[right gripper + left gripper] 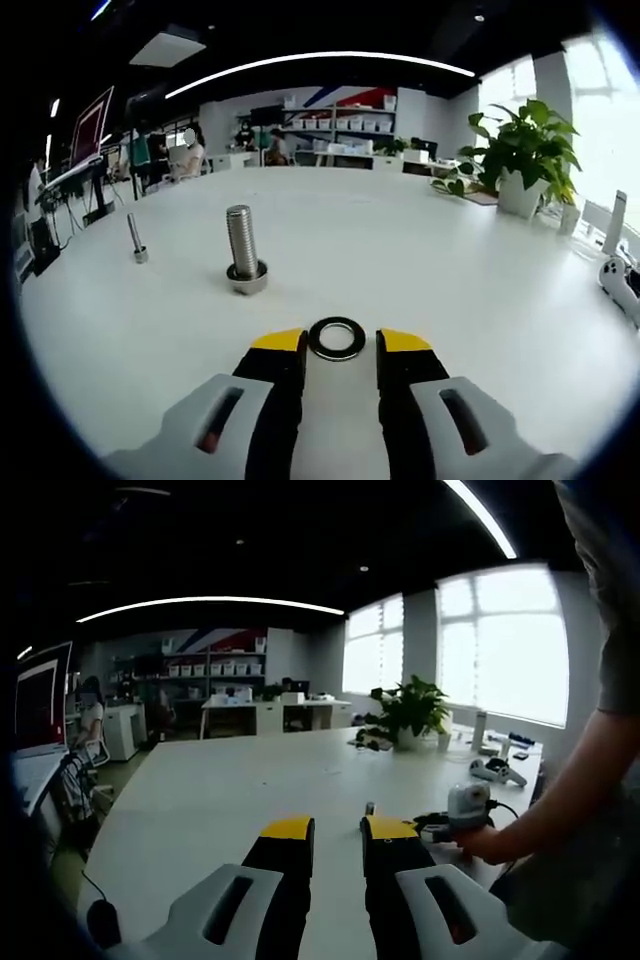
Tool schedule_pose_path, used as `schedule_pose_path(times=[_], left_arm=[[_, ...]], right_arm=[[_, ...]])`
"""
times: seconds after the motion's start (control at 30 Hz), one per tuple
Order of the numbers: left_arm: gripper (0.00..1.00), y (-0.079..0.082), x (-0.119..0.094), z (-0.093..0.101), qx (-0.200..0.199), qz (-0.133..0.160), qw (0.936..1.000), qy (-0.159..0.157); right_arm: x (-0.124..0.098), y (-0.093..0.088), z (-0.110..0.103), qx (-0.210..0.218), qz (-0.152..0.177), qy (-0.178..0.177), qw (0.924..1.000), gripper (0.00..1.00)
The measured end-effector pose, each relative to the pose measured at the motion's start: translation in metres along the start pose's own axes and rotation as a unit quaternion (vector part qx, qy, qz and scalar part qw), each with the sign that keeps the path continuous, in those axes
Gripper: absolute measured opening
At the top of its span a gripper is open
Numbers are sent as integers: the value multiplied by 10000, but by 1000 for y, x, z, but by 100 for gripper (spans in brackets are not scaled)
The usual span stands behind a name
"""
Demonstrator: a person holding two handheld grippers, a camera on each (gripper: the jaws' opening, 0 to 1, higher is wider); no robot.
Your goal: Place the washer onto the threaded stud by aligning its center hole with the stud, sliding it down to the base, and recovering from edge contact or off-axis alignment until the washer reaches the visible bottom stop.
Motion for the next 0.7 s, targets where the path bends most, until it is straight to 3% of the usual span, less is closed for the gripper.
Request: schedule_pose_path(times=[0.7], left_arm=[[17,1,-1,-1,8,43,10000,30]], right_arm=[[3,-4,-2,155,203,67,9997,26]])
Point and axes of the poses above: the point that each gripper's makers call its tool centre point, and the gripper's own axes: x roughly forward along the fingers, z roughly to its right, y roughly out of its top, the point moved 8 cm from there along -x, roughly backward along the fingers, and after that the axes turned 2 degrees about z, right-handed, at the moved point
